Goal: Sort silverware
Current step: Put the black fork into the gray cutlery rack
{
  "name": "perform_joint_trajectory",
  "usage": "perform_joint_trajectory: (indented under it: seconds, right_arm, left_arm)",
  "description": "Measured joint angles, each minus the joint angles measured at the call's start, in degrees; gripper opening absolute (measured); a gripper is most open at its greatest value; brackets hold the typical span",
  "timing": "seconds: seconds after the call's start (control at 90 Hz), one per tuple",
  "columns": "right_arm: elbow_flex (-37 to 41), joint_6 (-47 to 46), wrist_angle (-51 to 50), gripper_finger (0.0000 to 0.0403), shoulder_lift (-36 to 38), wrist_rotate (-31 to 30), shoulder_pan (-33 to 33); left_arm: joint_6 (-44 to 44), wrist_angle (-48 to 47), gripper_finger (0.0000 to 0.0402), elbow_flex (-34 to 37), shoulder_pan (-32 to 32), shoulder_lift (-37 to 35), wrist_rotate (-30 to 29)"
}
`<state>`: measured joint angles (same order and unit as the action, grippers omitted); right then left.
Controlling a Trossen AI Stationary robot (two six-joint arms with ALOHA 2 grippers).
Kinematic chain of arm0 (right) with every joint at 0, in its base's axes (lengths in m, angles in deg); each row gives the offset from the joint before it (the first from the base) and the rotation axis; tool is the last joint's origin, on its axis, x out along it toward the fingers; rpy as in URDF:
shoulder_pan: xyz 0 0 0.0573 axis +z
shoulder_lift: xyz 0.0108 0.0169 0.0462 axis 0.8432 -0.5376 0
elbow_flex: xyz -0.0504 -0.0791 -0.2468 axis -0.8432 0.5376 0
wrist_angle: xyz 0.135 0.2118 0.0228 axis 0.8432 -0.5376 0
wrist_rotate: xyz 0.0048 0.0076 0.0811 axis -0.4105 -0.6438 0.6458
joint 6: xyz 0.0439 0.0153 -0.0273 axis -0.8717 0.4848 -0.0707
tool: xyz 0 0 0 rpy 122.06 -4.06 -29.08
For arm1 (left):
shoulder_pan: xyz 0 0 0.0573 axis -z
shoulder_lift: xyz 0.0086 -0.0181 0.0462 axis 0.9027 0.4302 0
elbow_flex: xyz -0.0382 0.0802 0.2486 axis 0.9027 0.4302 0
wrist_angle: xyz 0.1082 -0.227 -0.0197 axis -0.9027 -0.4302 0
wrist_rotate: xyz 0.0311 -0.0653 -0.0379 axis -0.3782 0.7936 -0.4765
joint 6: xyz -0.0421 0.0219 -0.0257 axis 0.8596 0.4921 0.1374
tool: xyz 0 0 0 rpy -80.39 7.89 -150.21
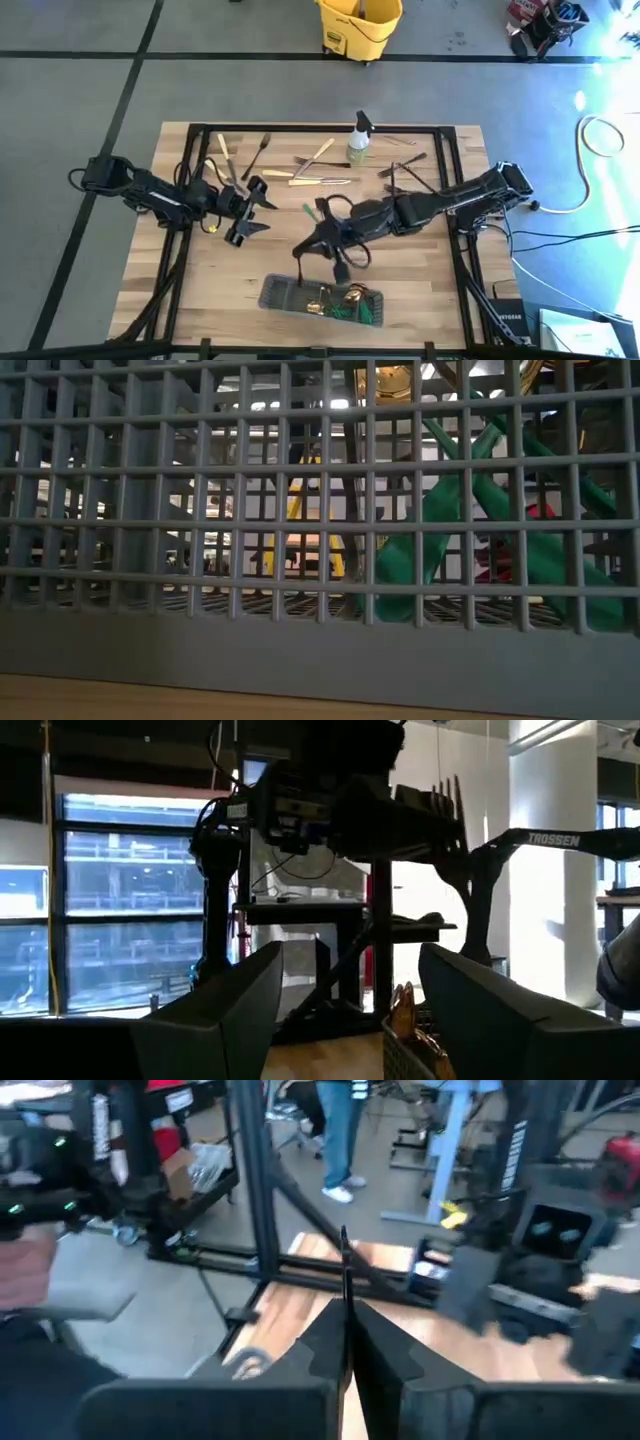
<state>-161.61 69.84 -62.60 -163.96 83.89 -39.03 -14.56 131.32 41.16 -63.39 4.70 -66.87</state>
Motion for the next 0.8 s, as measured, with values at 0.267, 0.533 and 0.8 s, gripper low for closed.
perform_joint_trajectory:
  seconds: [0.267, 0.533, 0.8]
  right_arm:
    - [0.2, -0.8, 1.0, 0.0000, -6.0, -1.0, 1.0]
    - [0.2, -2.2, 0.7, 0.0018, -7.8, 0.3, 1.9]
    - [0.2, -4.3, -0.8, 0.0102, -8.3, 0.2, 2.2]
  left_arm:
    - [-0.2, -0.3, 0.0219, 0.0, 0.0, 0.0, -0.4]
    - [-1.7, -1.4, 0.0219, 0.0, -0.5, 0.0, -2.5]
    - [-4.1, -17.9, 0.0219, -0.5, -7.9, 0.1, -8.2]
